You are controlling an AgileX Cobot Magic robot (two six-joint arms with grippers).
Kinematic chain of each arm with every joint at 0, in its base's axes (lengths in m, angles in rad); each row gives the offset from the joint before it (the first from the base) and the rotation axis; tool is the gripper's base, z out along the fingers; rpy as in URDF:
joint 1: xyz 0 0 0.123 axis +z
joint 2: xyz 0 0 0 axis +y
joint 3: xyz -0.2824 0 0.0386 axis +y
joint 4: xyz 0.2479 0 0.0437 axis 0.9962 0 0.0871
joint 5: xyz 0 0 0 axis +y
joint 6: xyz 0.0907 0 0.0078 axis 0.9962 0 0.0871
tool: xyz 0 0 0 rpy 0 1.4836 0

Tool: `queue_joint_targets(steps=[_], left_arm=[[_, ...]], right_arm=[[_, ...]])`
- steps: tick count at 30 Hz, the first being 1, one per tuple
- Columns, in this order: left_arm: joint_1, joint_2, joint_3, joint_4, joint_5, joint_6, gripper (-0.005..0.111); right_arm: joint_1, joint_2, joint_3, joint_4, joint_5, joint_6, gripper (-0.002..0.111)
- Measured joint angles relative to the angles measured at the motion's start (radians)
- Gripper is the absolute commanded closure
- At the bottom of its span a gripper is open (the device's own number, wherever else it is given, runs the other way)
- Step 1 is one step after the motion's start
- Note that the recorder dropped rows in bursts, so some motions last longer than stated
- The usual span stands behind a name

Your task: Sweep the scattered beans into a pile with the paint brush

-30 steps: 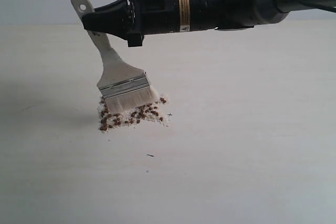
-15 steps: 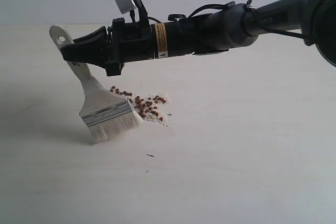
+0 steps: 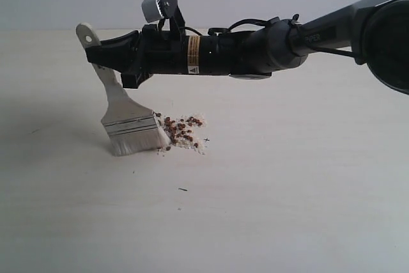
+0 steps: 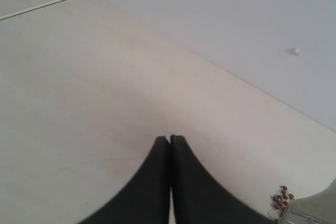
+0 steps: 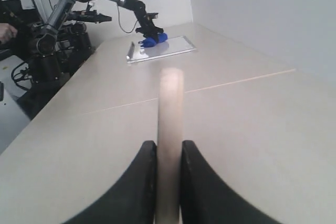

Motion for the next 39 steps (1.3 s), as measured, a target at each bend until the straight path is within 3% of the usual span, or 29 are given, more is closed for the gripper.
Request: queue_joint_targets(steps=[6,13,21,30,39], left_arm=[[0.0,0.0,0.0,0.0,0.0,0.0,0.107],[0.0,0.0,0.0,0.0,0.0,0.0,0.107],[0.0,0.0,0.0,0.0,0.0,0.0,0.107],[0.0,0.0,0.0,0.0,0.0,0.0,0.107],[0.0,0.0,0.0,0.0,0.0,0.0,0.107]], right_arm=[[0.0,0.0,0.0,0.012,0.012,-0.011,0.108],[0.0,-0.048,0.0,-0.023,-0.104,0.012,0.108],[-0.002,-0.1,0.02,-0.28,-0.123,0.173,0.108],[-0.006,-0.062,0.06,-0.245,-0.123,0.146,0.108],[-0.006,-0.059,0.06,-0.149,-0.003,0.063,0.108]])
